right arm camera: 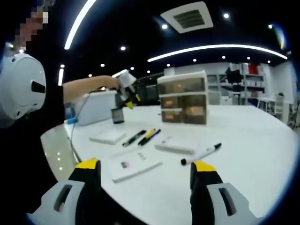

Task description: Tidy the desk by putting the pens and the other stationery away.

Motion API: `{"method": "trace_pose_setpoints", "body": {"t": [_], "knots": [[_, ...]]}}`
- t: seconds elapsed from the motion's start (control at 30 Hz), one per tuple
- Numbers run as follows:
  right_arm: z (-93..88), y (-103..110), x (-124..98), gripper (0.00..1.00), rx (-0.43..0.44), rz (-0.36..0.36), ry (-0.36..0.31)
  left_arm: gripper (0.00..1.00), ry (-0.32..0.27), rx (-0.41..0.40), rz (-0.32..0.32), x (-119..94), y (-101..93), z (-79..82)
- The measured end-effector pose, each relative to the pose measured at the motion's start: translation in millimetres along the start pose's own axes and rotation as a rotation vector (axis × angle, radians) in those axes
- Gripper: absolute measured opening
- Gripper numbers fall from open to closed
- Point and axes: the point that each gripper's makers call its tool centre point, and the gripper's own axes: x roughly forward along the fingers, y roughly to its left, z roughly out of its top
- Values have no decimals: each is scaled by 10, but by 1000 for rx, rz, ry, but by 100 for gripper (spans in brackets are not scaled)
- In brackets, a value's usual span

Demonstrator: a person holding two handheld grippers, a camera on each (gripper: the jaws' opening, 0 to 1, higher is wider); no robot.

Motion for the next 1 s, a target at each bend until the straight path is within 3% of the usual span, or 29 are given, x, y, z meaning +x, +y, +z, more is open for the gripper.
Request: {"method": "trace_pose_setpoints", "body": {"t": [0.3, 0.53, 1.0], "knots": [[-29, -131, -12, 73, 14, -30, 9, 50, -40, -81, 43, 185, 292, 142], [-53, -195, 15, 73, 22, -43, 21, 51, -104, -213, 92, 333, 588, 248], [-44, -348, 55, 74, 33, -75, 34, 50, -149, -254, 102, 764, 932, 363]]}}
